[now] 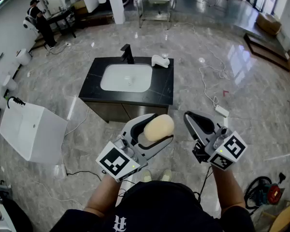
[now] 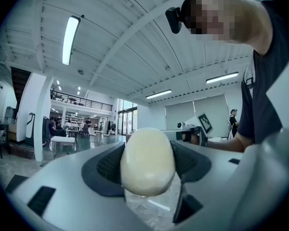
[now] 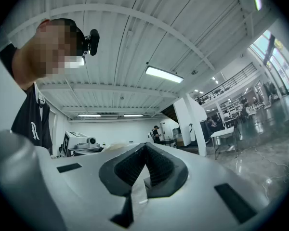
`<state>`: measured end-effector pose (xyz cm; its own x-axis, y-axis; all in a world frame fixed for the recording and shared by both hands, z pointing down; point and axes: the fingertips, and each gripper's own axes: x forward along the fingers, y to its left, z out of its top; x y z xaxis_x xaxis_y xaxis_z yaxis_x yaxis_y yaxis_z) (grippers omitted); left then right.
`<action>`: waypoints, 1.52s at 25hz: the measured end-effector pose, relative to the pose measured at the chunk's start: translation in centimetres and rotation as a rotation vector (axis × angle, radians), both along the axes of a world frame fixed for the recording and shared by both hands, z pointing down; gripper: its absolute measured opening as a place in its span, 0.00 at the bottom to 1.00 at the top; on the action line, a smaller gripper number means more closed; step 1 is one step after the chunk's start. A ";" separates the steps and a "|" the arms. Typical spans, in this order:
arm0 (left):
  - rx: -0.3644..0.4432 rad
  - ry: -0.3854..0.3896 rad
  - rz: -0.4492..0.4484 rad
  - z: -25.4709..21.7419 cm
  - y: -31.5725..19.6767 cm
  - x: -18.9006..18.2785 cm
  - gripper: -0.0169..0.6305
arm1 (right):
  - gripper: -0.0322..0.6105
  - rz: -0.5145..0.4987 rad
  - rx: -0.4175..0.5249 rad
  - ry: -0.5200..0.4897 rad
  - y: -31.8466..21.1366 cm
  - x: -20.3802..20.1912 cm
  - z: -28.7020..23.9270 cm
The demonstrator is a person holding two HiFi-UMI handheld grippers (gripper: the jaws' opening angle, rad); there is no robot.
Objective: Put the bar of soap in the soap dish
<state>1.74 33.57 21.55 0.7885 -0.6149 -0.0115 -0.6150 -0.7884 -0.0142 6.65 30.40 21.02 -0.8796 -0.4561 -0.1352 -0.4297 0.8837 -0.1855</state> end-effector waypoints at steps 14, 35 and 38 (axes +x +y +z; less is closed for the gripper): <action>-0.009 -0.026 0.006 0.9 -0.6 1.4 0.48 | 0.06 -0.009 -0.053 -0.074 -0.9 1.2 0.1; -0.041 -0.064 -0.117 2.0 -4.7 2.8 0.48 | 0.06 -0.096 -0.052 -0.079 -3.3 3.7 0.9; -0.040 -0.057 -0.124 2.0 -6.3 2.1 0.48 | 0.06 -0.094 -0.064 -0.080 -4.8 3.3 1.1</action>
<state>3.85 27.26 23.58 0.7051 -0.7067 0.0576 -0.7068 -0.7070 -0.0222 9.92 25.63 22.15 -0.9066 -0.3819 -0.1796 -0.3270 0.9047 -0.2730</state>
